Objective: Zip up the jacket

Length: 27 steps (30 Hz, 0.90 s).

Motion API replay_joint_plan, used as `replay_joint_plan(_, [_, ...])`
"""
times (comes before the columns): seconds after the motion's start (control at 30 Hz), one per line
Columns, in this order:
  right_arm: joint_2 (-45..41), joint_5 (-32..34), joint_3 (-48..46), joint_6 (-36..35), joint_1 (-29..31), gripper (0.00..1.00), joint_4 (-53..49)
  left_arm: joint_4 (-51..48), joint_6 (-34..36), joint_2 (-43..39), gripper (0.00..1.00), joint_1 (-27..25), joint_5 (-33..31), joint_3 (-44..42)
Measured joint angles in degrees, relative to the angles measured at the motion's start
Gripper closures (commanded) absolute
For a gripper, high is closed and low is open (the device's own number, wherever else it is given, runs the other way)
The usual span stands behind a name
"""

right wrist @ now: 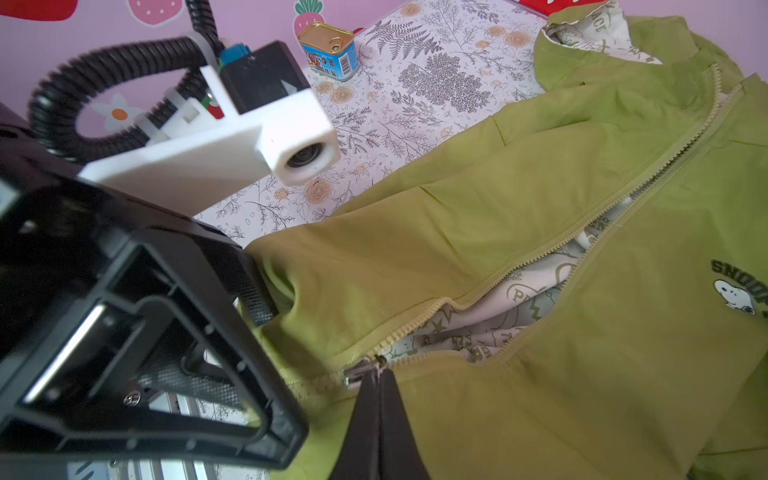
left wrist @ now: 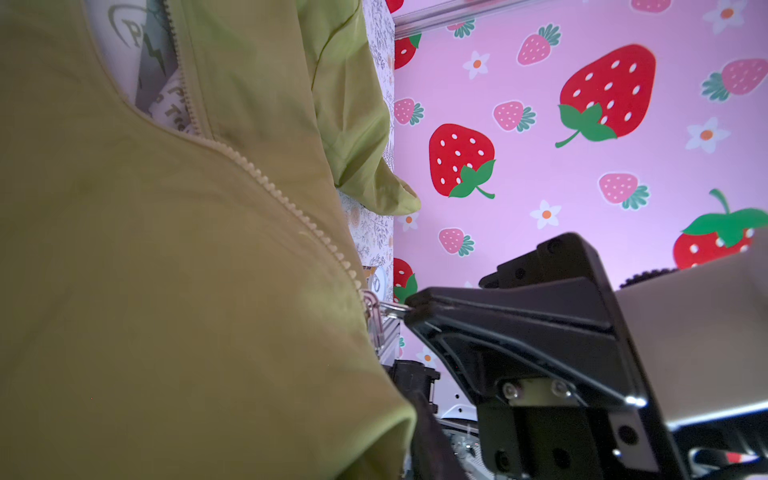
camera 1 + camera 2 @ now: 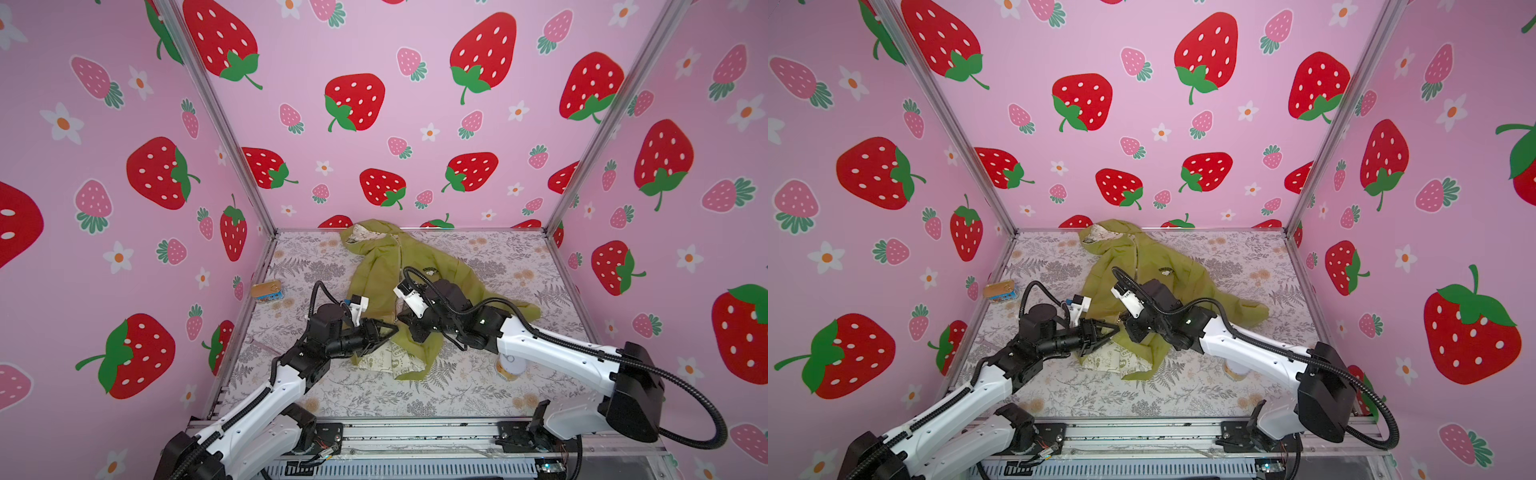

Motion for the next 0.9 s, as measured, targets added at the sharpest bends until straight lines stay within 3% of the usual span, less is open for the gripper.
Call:
replay_joint_plan(0.1, [0.0, -0.02, 0.0, 0.26, 0.0, 1.0, -0.02, 0.79, -0.57, -0.02, 0.98, 0.04, -0.55, -0.31])
replay_joint_plan(0.2, [0.0, 0.07, 0.0, 0.52, -0.42, 0.98, -0.04, 1.29, -0.9, -0.09, 1.0, 0.44, -0.98, -0.68])
replay_joint_plan(0.37, [-0.22, 1.18, 0.02, 2.32, -5.86, 0.27, -0.87, 0.2, -0.33, -0.61, 1.0, 2.43, -1.05, -1.09])
replay_joint_plan(0.43, [-0.46, 2.99, 0.15, 3.69, -11.04, 0.13, -1.46, -1.57, 0.7, -1.42, 1.0, 3.56, -1.01, -1.01])
replay_joint_plan(0.67, [4.35, 10.34, 2.73, 8.37, -32.04, 0.0, -5.07, -5.7, 3.52, -3.02, 1.0, 7.69, 0.59, 0.04])
replay_joint_plan(0.77, [10.6, 13.03, 3.5, 8.94, -37.53, 0.0, -5.05, -5.35, 3.69, -2.6, 1.0, 8.63, 1.4, 0.04])
replay_joint_plan(0.9, [21.0, 13.99, 5.99, 9.14, -40.15, 0.0, -5.01, -5.05, 4.28, -0.07, 1.0, 9.73, 2.73, 0.79])
